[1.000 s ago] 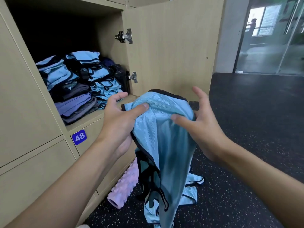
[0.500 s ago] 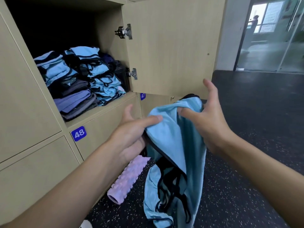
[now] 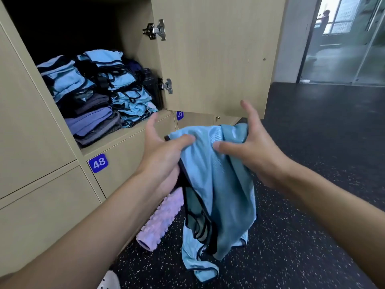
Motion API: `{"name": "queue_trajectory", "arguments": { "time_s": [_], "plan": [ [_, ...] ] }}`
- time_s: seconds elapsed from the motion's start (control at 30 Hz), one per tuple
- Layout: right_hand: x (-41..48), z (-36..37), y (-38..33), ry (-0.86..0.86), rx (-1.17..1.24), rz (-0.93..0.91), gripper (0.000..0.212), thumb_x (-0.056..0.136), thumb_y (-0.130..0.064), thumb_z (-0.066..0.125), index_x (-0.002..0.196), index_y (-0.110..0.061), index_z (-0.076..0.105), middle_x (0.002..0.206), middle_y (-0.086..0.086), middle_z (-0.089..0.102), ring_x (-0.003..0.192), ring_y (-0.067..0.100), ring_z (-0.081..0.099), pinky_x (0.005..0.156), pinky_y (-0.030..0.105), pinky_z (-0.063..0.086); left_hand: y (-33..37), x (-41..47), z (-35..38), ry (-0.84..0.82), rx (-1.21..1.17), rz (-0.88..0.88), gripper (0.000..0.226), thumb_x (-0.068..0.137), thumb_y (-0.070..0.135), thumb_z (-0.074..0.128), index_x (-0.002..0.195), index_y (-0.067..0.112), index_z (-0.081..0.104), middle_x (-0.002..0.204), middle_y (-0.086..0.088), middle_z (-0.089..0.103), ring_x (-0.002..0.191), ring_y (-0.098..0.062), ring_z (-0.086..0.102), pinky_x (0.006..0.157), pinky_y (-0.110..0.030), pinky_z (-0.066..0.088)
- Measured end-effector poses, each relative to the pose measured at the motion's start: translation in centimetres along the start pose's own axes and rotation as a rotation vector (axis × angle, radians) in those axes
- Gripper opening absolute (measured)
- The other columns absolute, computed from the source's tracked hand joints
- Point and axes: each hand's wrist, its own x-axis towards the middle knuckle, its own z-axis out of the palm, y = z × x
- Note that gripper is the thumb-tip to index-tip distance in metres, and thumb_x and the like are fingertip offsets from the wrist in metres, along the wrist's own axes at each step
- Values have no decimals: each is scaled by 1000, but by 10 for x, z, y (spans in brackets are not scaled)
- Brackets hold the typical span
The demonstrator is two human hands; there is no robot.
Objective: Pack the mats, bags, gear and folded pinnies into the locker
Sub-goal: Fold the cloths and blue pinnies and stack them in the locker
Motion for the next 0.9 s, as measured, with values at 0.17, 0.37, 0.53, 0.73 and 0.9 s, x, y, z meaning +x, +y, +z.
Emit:
{"name": "queue_trajectory", "arguments": {
  "time_s": [0.17, 0.37, 0.53, 0.73, 0.9],
  "plan": [
    [2, 3, -1, 107, 12, -40, 94, 75, -16, 80, 141, -55, 25, 135, 12, 51, 115, 31, 60, 99, 48, 52, -9, -5, -6, -126, 191, -99, 105, 78, 2, 80, 148, 51, 20, 121, -12, 66, 91, -26, 74, 82, -47, 60],
    [2, -8, -1, -6, 66, 23, 104, 77, -12, 83, 149, -47, 17, 128, 1, 56, 105, 13, 67, 94, 34, 55, 8, 0, -5, -52, 91, 46, 89, 83, -4, 73, 146, 44, 34, 111, -6, 65, 91, -27, 74, 80, -44, 61],
    [4, -6, -7, 168, 158, 40, 87, 71, -16, 82, 133, -55, 35, 114, 34, 59, 101, 44, 65, 93, 55, 54, 19, 4, -16, 52, 140, 53, 69, 85, 1, 74, 136, 36, 45, 110, -3, 60, 62, -15, 70, 54, -30, 59],
    [-6, -1, -2, -73, 198, 103, 107, 63, -17, 90, 143, -53, 29, 138, 14, 52, 114, 27, 65, 99, 47, 52, 20, 4, -13, 16, 119, 58, 62, 84, 6, 76, 133, 30, 47, 115, -11, 65, 65, -16, 71, 56, -30, 59],
    [4, -5, -9, 176, 245, 15, 82, 82, -5, 76, 139, -48, 35, 131, 6, 46, 107, 27, 66, 89, 47, 57, 12, 5, -17, -219, 197, -32, 97, 76, -6, 77, 145, 45, 32, 117, -16, 70, 87, -24, 73, 77, -36, 60]
  ]
}}
